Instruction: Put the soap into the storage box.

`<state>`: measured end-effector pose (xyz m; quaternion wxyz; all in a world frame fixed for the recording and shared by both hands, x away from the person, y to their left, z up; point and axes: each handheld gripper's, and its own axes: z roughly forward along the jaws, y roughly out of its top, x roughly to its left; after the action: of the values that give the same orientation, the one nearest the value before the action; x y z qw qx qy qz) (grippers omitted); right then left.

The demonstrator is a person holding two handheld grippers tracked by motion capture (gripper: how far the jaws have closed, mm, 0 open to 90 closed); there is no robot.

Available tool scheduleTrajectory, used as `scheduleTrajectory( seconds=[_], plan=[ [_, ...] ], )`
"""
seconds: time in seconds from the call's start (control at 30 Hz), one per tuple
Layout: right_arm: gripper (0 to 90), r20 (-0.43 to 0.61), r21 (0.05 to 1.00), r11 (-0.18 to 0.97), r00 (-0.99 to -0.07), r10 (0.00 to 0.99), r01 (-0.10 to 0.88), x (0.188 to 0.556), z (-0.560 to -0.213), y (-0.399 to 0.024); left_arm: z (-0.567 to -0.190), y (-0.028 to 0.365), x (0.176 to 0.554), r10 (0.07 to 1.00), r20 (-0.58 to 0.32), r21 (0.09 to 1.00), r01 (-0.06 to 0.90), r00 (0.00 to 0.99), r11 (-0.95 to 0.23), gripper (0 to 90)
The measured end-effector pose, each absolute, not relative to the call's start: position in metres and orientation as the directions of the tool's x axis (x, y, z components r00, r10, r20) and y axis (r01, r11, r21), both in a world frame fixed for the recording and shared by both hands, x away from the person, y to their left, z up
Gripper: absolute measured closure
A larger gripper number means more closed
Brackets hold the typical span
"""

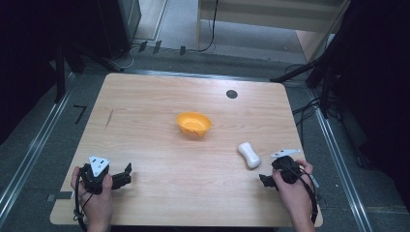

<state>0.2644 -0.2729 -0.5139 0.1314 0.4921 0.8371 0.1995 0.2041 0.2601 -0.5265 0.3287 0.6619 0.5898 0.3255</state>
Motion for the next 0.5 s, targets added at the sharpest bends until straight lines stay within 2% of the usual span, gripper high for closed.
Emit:
scheduleTrajectory(
  seconds=[0.5],
  plan=[
    [13.1,-0.010,0.363,0.454,-0.484,0.875,0.814,0.285,-0.509,-0.253,-0.526,0.261,0.205,0.995,0.037,0.818,0.570,0.090,-0.082,0.0]
  ],
)
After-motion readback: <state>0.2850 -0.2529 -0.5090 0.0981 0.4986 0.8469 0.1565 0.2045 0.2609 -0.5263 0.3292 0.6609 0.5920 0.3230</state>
